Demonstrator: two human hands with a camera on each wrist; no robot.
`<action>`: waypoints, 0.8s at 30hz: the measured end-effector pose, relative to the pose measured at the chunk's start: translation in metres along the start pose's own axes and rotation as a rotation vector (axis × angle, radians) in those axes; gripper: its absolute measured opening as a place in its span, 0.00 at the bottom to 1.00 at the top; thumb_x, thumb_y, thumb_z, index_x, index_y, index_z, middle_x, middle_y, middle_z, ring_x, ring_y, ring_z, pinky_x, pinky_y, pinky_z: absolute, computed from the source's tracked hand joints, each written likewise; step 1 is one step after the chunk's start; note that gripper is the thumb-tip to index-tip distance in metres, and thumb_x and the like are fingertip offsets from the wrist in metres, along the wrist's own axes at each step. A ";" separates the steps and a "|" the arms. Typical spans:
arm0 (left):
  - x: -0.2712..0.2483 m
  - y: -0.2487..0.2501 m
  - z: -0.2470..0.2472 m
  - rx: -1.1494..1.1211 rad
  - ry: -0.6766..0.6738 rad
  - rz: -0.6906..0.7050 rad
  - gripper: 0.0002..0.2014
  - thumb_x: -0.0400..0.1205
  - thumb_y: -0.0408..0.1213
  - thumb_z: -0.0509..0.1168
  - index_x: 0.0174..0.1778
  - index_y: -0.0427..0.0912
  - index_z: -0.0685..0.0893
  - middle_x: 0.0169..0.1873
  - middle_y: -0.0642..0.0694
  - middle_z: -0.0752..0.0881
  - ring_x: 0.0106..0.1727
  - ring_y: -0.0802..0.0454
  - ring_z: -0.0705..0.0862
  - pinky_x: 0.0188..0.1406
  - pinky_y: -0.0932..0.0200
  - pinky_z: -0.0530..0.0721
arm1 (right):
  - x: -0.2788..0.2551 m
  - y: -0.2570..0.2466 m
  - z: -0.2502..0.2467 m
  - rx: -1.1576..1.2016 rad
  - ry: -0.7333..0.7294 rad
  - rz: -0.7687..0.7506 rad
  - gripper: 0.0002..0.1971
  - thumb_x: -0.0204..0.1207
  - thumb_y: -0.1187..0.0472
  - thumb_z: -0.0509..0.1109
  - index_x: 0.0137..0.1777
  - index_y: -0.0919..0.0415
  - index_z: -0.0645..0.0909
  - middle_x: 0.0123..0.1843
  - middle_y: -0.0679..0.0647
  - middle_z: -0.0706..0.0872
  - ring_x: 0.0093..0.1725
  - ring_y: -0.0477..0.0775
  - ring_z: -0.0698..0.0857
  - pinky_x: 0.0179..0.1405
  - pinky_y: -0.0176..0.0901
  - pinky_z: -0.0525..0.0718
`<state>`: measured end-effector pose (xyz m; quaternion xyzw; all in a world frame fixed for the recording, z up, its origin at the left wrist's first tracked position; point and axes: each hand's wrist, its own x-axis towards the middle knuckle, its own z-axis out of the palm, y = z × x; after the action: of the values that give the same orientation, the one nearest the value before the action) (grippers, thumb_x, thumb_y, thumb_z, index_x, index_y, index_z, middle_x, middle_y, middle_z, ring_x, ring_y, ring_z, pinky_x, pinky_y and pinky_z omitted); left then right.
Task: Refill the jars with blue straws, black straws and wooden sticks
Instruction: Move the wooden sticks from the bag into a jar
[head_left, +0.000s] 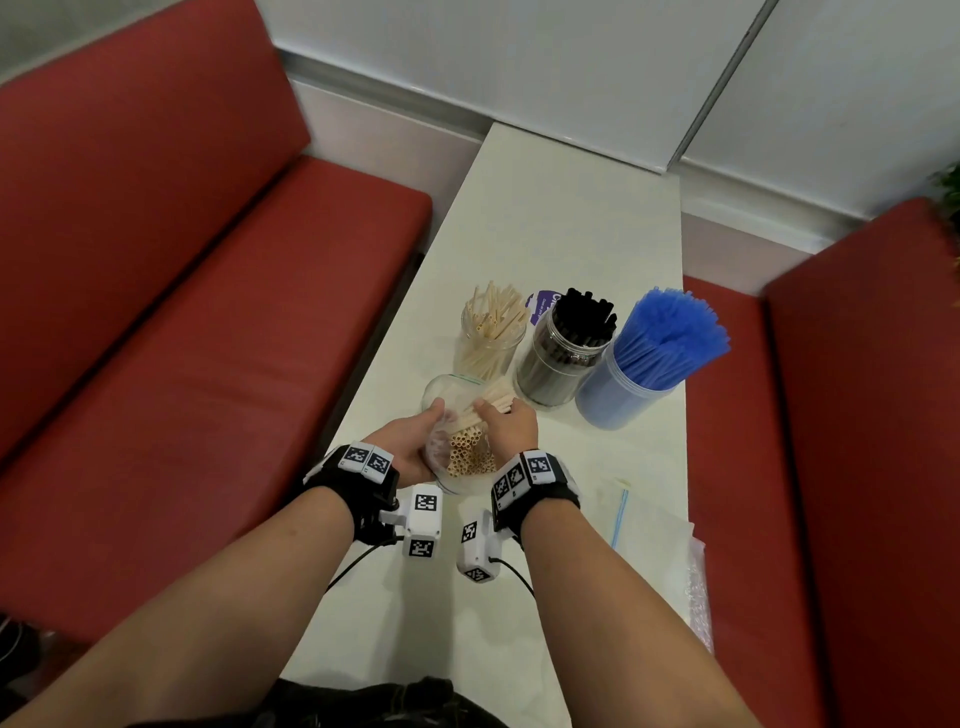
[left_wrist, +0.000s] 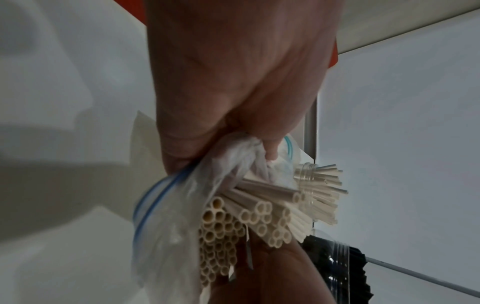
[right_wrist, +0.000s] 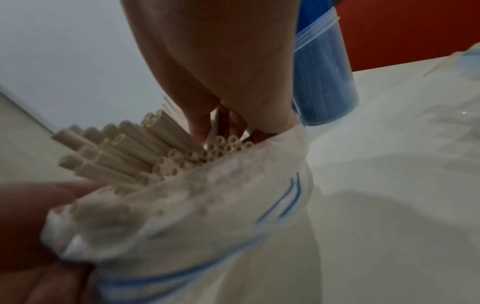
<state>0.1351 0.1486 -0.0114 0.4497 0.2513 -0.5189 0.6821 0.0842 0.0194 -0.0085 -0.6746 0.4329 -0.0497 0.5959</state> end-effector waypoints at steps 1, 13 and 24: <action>0.000 0.003 0.000 0.008 0.021 0.006 0.16 0.89 0.56 0.61 0.56 0.45 0.83 0.45 0.40 0.89 0.39 0.45 0.87 0.44 0.47 0.87 | -0.002 0.000 0.001 -0.002 -0.010 -0.022 0.08 0.80 0.59 0.76 0.45 0.63 0.81 0.45 0.64 0.88 0.46 0.63 0.86 0.51 0.58 0.85; 0.004 0.017 0.001 0.072 0.070 0.005 0.17 0.89 0.57 0.59 0.52 0.47 0.82 0.22 0.46 0.83 0.19 0.53 0.80 0.27 0.60 0.83 | 0.000 -0.009 -0.001 0.037 -0.048 -0.152 0.03 0.82 0.63 0.71 0.54 0.58 0.82 0.51 0.59 0.89 0.53 0.62 0.88 0.58 0.56 0.86; 0.003 0.018 -0.004 0.017 -0.009 -0.018 0.27 0.90 0.56 0.58 0.76 0.39 0.80 0.67 0.32 0.87 0.66 0.36 0.86 0.71 0.36 0.79 | -0.007 -0.010 0.016 0.253 -0.172 0.058 0.16 0.74 0.71 0.76 0.62 0.69 0.81 0.50 0.68 0.88 0.51 0.68 0.89 0.60 0.67 0.86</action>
<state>0.1533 0.1519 -0.0100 0.4508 0.2481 -0.5293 0.6746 0.0945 0.0352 -0.0018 -0.5830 0.3899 -0.0285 0.7122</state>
